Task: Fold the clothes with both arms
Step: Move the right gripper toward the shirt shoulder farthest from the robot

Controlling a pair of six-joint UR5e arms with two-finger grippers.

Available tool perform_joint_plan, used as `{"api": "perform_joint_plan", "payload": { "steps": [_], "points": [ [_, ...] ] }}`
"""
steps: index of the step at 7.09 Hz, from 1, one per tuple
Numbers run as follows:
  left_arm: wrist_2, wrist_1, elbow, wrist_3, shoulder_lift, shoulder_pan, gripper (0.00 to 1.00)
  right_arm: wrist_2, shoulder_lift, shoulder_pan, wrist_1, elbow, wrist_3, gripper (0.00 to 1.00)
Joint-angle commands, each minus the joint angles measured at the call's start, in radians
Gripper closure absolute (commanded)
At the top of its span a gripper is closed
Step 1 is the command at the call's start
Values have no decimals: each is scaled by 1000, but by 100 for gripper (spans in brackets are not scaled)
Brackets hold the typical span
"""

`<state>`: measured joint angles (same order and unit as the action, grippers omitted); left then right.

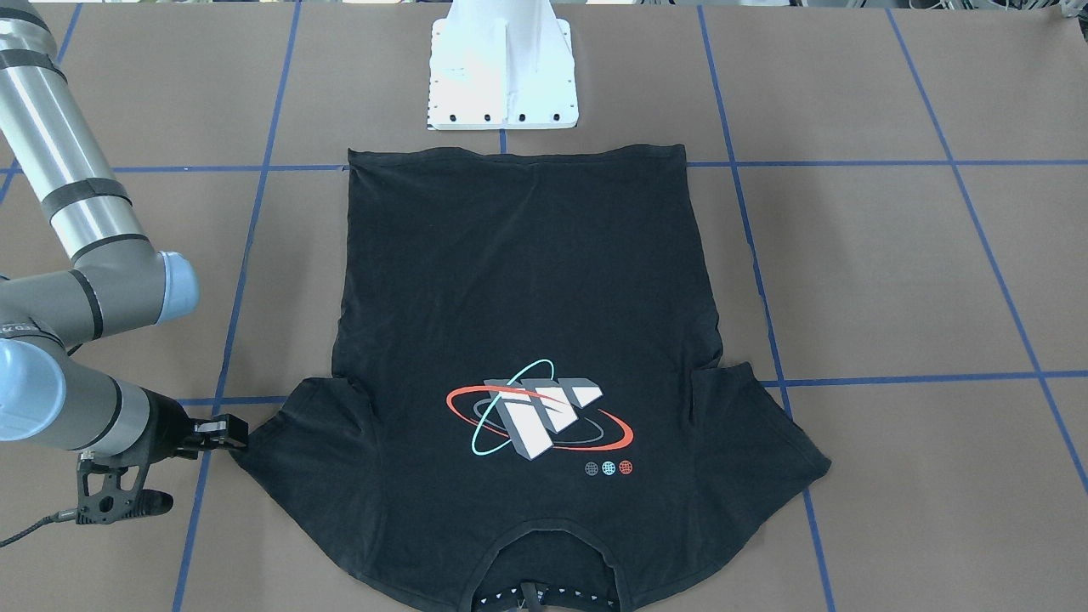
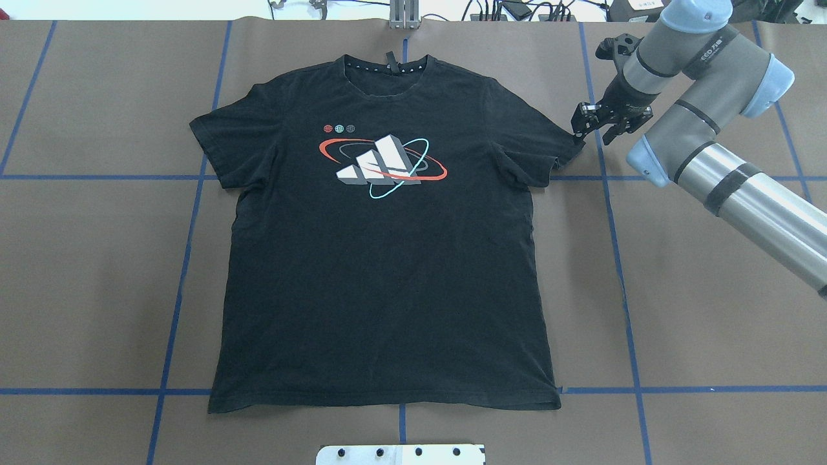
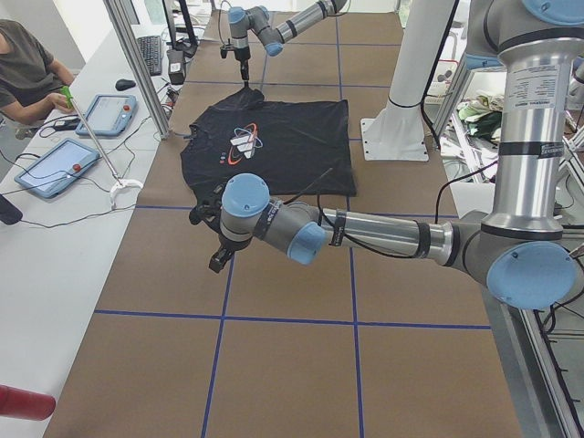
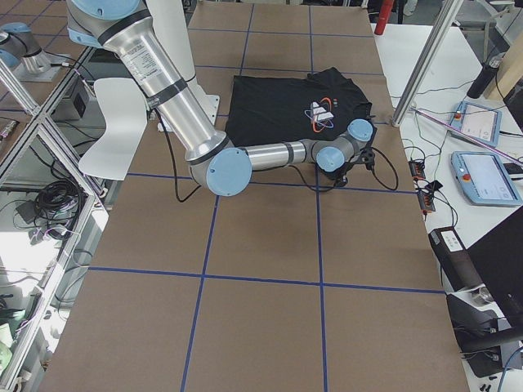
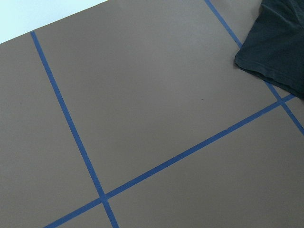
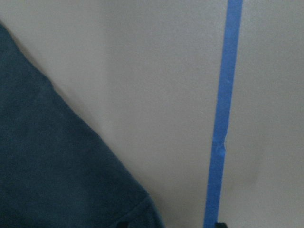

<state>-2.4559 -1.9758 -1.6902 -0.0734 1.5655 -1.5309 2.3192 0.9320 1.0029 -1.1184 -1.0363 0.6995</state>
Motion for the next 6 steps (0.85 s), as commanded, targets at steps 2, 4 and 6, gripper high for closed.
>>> {"api": "perform_joint_plan", "payload": {
  "steps": [2, 4, 6],
  "points": [
    [0, 0, -5, 0, -1, 0, 0, -1, -1, -7, 0, 1, 0, 37],
    [0, 0, -5, 0, -2, 0, 0, -3, -1, -10, 0, 2, -2, 37],
    [0, -2, -5, -2, -2, -2, 0, -17, -16, -13, 0, 18, 0, 37]
  ]
}}
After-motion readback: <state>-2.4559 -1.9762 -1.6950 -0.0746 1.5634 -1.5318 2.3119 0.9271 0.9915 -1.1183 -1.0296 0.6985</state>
